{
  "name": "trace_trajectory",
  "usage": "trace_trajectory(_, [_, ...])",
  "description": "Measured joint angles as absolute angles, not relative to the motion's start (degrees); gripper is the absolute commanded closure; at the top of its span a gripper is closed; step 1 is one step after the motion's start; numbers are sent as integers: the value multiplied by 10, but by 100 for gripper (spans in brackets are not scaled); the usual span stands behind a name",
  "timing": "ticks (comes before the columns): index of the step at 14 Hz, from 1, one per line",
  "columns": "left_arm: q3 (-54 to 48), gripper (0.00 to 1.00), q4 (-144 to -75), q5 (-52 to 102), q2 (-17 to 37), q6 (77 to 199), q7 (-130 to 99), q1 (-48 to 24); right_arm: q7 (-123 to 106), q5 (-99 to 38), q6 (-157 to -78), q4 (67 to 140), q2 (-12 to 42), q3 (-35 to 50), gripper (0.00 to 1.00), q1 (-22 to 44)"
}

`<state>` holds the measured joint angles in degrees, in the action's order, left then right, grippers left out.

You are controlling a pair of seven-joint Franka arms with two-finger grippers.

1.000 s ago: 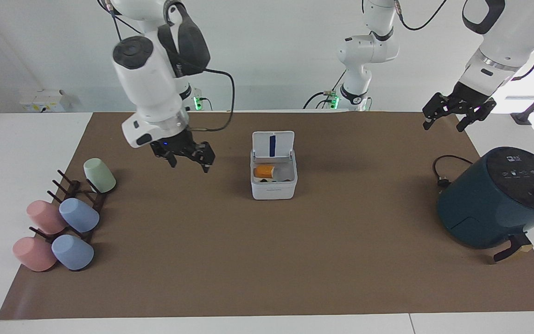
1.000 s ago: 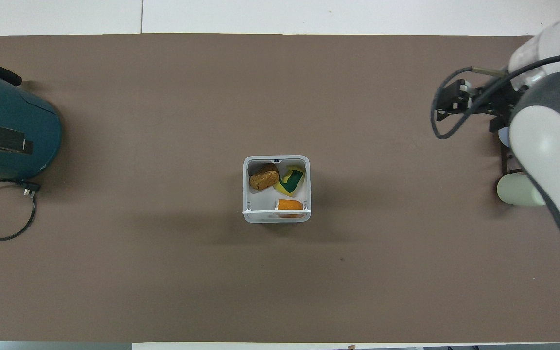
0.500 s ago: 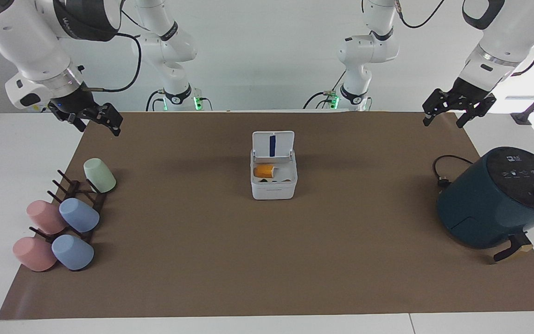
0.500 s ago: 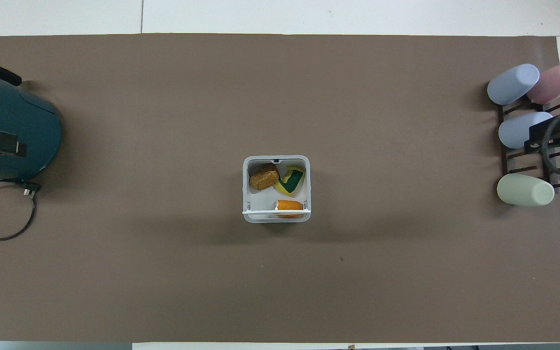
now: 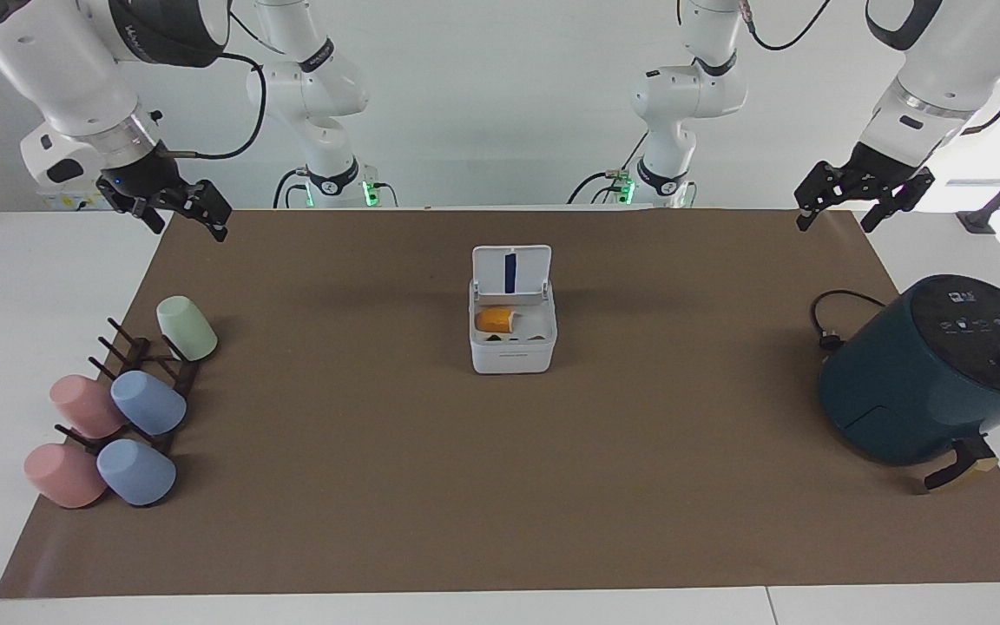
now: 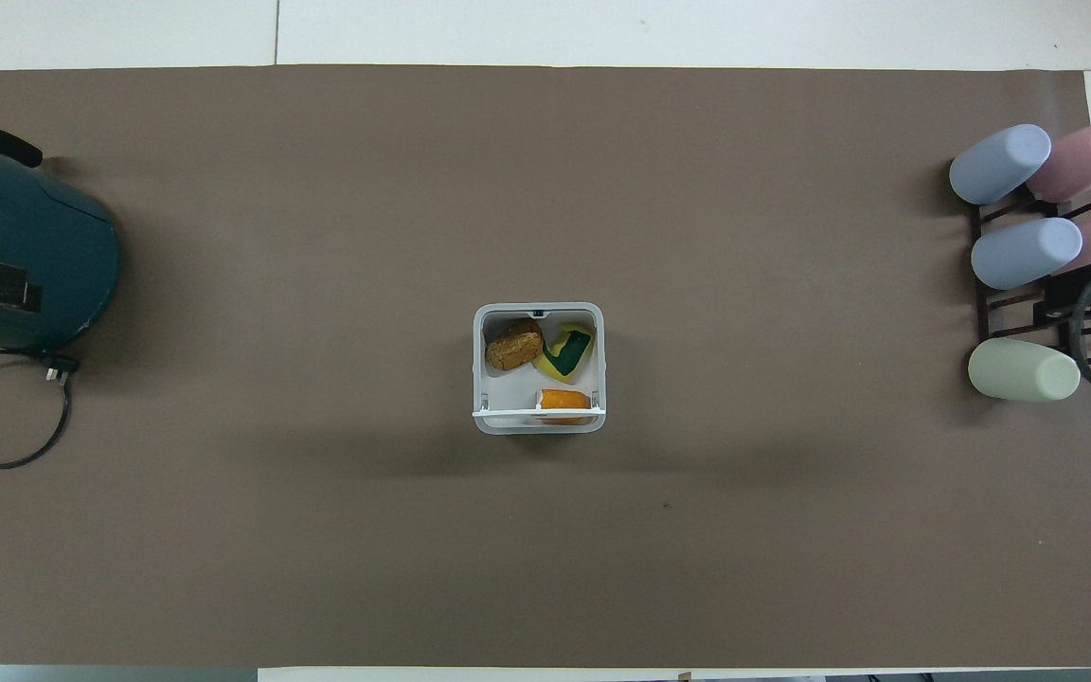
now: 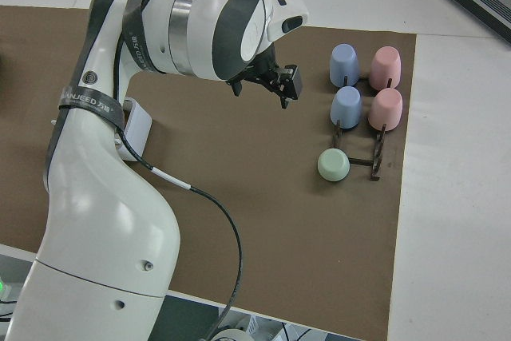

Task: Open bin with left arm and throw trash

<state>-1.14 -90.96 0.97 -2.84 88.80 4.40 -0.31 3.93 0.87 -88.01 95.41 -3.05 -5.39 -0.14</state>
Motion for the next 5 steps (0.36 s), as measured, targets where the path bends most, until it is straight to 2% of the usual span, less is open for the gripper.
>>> trace_trajectory(5, [-13,0,-909,10,-29,888,38,-3,37,16,-880,956,-30,-51,0,-1])
